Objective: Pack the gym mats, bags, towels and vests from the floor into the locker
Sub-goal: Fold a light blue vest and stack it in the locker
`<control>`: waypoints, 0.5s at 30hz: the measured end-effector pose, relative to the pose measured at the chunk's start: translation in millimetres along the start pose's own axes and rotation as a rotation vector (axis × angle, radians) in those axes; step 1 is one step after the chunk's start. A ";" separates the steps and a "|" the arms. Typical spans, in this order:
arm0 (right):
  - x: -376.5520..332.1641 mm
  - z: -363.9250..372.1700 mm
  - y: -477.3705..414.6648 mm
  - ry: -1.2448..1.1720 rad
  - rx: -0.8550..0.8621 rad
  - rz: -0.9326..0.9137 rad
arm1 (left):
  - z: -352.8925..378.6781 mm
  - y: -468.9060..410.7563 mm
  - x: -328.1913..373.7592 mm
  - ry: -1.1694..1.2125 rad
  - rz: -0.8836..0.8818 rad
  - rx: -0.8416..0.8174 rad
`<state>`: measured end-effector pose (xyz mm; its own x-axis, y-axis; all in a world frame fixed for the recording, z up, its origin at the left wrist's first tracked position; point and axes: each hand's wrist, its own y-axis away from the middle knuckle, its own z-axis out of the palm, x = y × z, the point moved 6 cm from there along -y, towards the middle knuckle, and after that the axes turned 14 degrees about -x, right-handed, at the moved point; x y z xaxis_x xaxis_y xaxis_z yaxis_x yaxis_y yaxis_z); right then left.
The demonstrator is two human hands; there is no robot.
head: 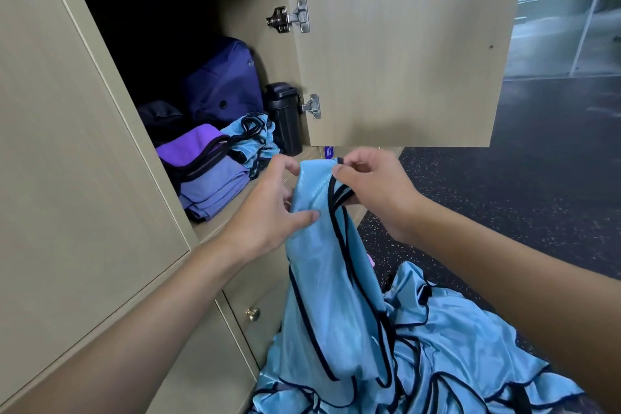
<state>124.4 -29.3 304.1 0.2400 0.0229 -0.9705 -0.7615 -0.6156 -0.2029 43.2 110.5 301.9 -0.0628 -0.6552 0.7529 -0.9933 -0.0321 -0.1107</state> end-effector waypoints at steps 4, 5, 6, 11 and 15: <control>4.2 -8.6 0.3 0.052 0.043 0.040 | -8.0 -2.3 7.3 0.050 0.056 0.142; 6.3 -7.8 0.9 0.093 0.030 0.042 | -11.7 -2.8 12.0 0.054 0.073 0.188; 7.0 -5.8 1.9 0.133 0.009 0.028 | -15.1 -3.1 16.7 0.048 0.091 0.225; 9.5 11.9 5.2 0.165 -0.229 -0.026 | -22.2 -4.6 27.4 -0.014 0.152 0.267; 6.3 16.1 7.3 0.187 -0.224 -0.101 | -24.2 -3.9 29.8 0.043 0.155 0.260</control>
<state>110.7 -21.0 294.4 0.4305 -0.0399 -0.9017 -0.5813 -0.7765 -0.2432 42.8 109.4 340.4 -0.2209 -0.6353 0.7400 -0.9139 -0.1301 -0.3845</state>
